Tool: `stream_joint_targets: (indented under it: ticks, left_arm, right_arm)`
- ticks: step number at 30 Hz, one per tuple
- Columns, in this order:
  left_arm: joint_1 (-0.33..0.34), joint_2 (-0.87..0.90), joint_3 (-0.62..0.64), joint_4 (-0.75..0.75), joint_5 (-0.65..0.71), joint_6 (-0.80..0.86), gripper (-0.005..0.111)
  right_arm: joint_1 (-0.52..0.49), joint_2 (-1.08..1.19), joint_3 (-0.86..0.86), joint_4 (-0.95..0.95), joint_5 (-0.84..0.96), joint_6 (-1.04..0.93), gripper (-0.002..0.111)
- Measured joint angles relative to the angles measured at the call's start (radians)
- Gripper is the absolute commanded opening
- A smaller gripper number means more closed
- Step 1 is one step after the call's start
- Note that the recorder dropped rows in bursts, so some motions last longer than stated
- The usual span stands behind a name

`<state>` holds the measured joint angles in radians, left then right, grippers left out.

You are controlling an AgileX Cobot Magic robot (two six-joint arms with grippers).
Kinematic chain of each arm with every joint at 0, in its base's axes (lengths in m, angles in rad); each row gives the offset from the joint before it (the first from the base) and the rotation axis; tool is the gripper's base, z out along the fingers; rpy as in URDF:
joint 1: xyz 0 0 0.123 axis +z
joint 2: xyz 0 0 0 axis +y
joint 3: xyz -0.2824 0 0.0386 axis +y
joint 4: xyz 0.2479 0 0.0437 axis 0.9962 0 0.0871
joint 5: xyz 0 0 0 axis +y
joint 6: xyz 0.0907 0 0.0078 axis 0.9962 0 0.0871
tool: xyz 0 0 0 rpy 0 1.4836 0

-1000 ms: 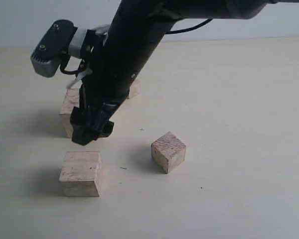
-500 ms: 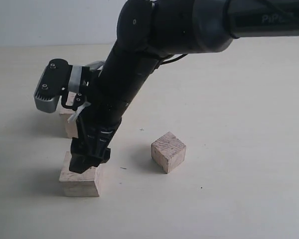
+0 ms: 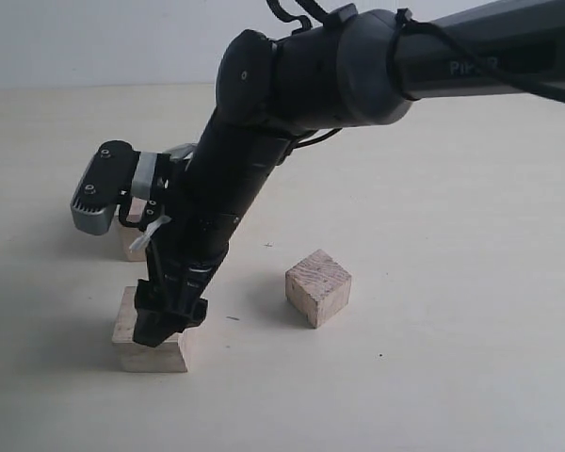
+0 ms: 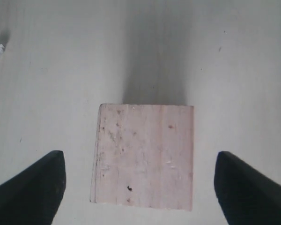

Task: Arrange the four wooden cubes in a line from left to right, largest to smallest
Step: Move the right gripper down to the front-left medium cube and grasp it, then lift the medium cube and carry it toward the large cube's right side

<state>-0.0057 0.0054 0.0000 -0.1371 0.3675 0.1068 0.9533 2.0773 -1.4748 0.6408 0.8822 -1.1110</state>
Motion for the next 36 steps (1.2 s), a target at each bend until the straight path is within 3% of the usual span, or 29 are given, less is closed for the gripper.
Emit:
stream_joint_targets:
  ticks: [17, 19, 20, 24, 32, 36]
  left_arm:
    - [0.0, 0.0, 0.0, 0.0, 0.0, 0.0, 0.0]
    - [0.0, 0.0, 0.0, 0.0, 0.0, 0.0, 0.0]
    - [0.0, 0.0, 0.0, 0.0, 0.0, 0.0, 0.0]
    - [0.0, 0.0, 0.0, 0.0, 0.0, 0.0, 0.0]
    - [0.0, 0.0, 0.0, 0.0, 0.0, 0.0, 0.0]
    - [0.0, 0.0, 0.0, 0.0, 0.0, 0.0, 0.0]
  right_arm:
    - [0.046, 0.051, 0.0, -0.102, -0.057, 0.086, 0.08]
    - [0.046, 0.068, 0.0, -0.102, -0.057, 0.089, 0.066]
    - [0.046, 0.071, 0.0, -0.102, -0.057, 0.089, 0.049]
    - [0.046, 0.064, 0.0, -0.102, -0.053, 0.119, 0.004]
    - [0.041, -0.103, 0.002, -0.316, -0.001, 0.233, 0.0]
    - [-0.036, -0.208, 0.002, -0.408, 0.006, 0.287, 0.0]
